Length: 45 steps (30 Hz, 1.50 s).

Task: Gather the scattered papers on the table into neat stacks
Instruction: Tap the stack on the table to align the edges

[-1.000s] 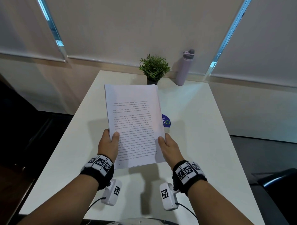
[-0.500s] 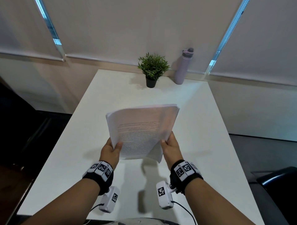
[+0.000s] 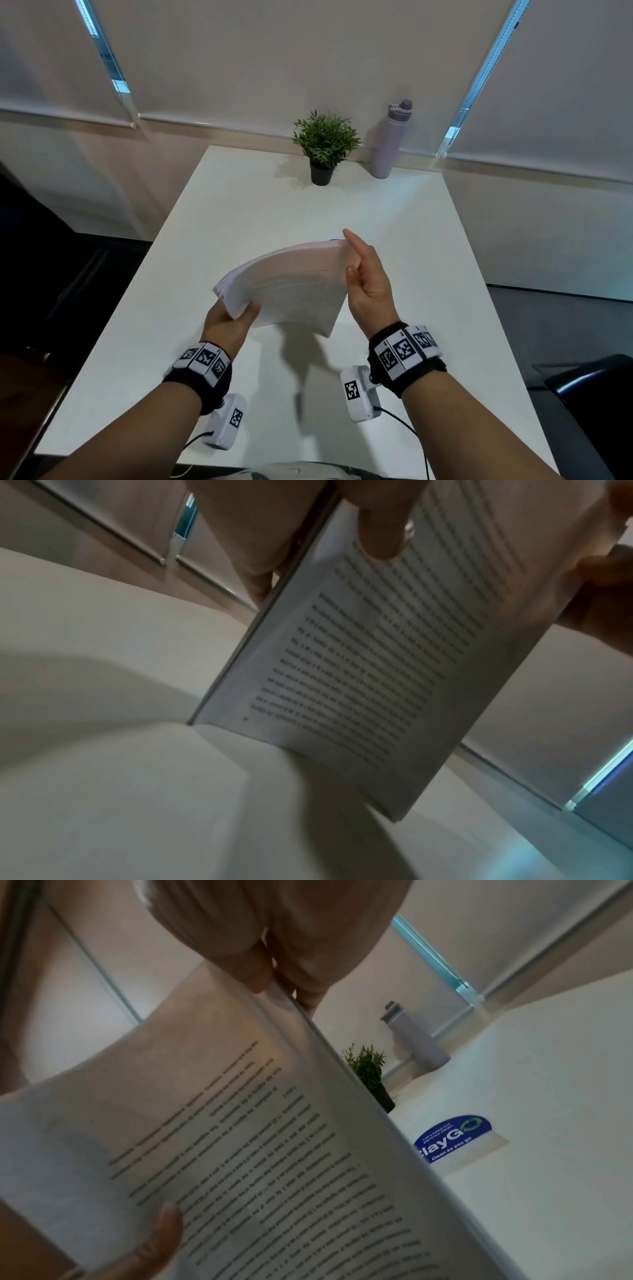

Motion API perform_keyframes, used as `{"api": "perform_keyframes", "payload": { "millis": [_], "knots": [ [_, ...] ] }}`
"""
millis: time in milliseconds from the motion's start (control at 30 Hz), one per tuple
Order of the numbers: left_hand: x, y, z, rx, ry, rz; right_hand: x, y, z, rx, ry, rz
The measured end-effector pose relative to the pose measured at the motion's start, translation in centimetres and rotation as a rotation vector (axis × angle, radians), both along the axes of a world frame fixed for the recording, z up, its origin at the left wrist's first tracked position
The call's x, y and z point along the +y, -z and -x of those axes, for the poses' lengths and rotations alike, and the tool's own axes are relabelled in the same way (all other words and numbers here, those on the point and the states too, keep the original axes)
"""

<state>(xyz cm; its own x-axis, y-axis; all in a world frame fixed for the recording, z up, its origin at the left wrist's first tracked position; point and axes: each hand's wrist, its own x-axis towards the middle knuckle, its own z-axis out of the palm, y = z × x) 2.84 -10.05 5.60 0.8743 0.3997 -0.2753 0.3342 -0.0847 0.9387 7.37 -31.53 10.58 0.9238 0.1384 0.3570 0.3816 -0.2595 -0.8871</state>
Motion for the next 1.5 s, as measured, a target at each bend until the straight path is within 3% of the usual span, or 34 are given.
{"api": "perform_keyframes", "payload": {
  "millis": [100, 200, 333, 500, 667, 800, 900, 967, 1067, 1167, 1300, 1500],
  "knots": [
    [0.5, -0.3, -0.2, -0.035, 0.001, 0.029, -0.1, -0.4, 0.0, -0.176, 0.012, 0.093],
    [0.6, -0.9, -0.2, -0.061, 0.020, 0.073, 0.3, -1.1, 0.0, -0.189, 0.064, 0.237],
    [1.2, -1.2, -0.3, -0.061, 0.055, 0.119, 1.9, -2.4, 0.4, -0.321, 0.307, 0.811],
    [2.0, -0.8, -0.6, -0.059, 0.087, 0.106, 5.6, -4.3, 2.0, -0.494, 0.012, 0.965],
    [2.1, -0.9, -0.8, -0.029, 0.119, 0.124, 8.3, -4.5, 3.1, -0.444, -0.177, 1.072],
    [1.9, -1.2, -0.7, -0.022, 0.096, 0.115, 6.5, -4.0, 2.0, -0.461, -0.040, 1.044],
    [2.0, -1.3, -0.7, -0.007, 0.099, 0.109, 3.6, -3.3, 0.5, -0.393, 0.222, 0.962],
    [2.0, -1.3, -0.8, 0.000, 0.103, 0.106, 1.7, -2.5, -0.2, -0.331, 0.284, 0.748],
    [1.4, -1.4, -0.9, -0.018, 0.115, 0.084, 0.6, -1.7, -0.7, -0.179, 0.128, 0.224],
    [0.5, -2.0, -1.0, -0.058, 0.037, 0.030, 1.3, -1.4, -0.6, -0.036, 0.142, 0.033],
    [0.2, -3.2, -1.7, -0.123, -0.050, 0.038, 2.0, -0.7, 0.0, 0.140, 0.105, 0.075],
    [2.0, -2.8, -3.9, -0.031, -0.130, 0.049, 3.1, 2.1, 2.4, 0.355, -0.031, 0.278]
  ]
}}
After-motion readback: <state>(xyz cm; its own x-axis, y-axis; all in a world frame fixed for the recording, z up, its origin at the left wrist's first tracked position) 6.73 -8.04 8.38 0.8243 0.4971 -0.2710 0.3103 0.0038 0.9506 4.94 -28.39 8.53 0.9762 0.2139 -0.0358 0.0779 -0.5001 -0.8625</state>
